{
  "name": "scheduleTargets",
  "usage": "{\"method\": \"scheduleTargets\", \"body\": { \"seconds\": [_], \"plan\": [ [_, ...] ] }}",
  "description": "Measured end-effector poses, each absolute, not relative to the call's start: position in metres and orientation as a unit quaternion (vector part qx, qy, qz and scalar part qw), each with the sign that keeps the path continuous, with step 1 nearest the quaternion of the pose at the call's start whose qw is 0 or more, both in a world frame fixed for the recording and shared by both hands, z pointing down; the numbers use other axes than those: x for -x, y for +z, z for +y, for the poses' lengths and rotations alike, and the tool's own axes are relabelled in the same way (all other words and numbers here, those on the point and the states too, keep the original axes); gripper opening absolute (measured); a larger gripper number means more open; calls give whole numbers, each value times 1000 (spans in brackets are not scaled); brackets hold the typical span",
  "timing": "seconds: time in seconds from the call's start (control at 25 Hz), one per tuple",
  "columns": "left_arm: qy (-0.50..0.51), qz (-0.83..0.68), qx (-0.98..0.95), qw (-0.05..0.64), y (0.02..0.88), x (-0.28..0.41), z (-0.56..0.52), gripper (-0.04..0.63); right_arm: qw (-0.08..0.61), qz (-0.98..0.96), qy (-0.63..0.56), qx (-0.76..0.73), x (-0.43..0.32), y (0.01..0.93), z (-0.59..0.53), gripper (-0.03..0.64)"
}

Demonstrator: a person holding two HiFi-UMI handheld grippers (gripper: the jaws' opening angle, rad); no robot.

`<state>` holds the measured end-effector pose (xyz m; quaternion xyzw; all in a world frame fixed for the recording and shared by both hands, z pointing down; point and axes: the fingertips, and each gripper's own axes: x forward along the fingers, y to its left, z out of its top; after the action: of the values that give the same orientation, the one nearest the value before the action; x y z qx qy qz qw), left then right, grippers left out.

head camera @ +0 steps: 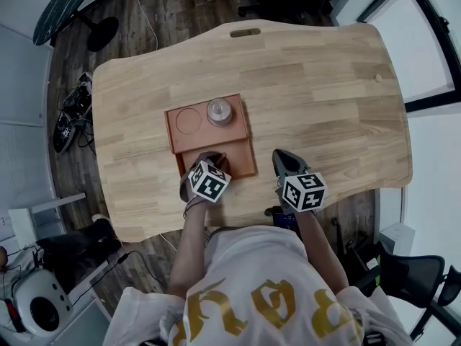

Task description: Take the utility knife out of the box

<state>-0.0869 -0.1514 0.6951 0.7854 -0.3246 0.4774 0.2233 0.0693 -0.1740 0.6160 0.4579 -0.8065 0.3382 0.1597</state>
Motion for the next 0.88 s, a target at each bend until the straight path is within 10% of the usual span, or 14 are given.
{"method": "scheduleTargets", "body": {
  "seconds": [0.88],
  "plan": [
    [441,-339,-802,219,679,81,-155,58,155,-811,329,-459,-72,608,-171,12]
  ]
}}
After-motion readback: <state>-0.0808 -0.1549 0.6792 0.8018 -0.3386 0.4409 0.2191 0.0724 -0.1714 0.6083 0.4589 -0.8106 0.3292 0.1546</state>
